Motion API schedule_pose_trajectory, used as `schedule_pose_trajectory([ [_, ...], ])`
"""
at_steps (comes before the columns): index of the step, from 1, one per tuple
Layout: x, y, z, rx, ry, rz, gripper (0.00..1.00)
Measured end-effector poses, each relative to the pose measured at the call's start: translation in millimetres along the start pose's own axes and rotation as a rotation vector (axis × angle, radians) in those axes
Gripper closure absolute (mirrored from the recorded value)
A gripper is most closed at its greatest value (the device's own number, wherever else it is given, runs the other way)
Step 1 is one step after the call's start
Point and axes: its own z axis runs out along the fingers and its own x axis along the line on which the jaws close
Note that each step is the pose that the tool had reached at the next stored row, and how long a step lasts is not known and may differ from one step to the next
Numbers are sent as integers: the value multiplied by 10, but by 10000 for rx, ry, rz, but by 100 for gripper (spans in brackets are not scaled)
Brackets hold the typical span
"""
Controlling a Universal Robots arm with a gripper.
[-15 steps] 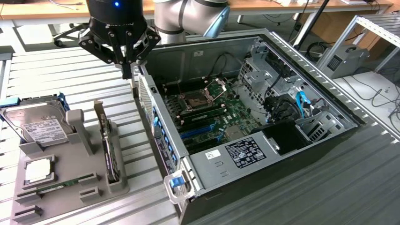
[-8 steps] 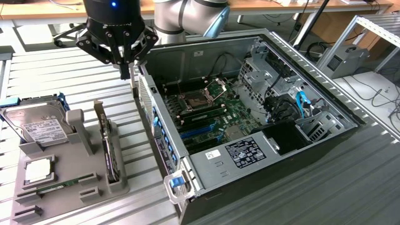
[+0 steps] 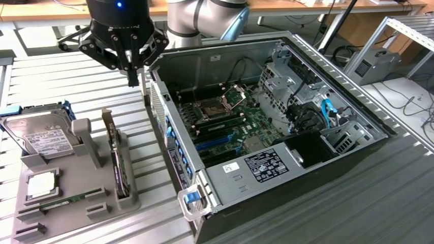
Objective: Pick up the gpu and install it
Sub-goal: 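Reach for the gpu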
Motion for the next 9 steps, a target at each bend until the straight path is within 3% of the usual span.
schedule_pose_trajectory([
  [9,44,-3,-1,0,0,-1,89],
])
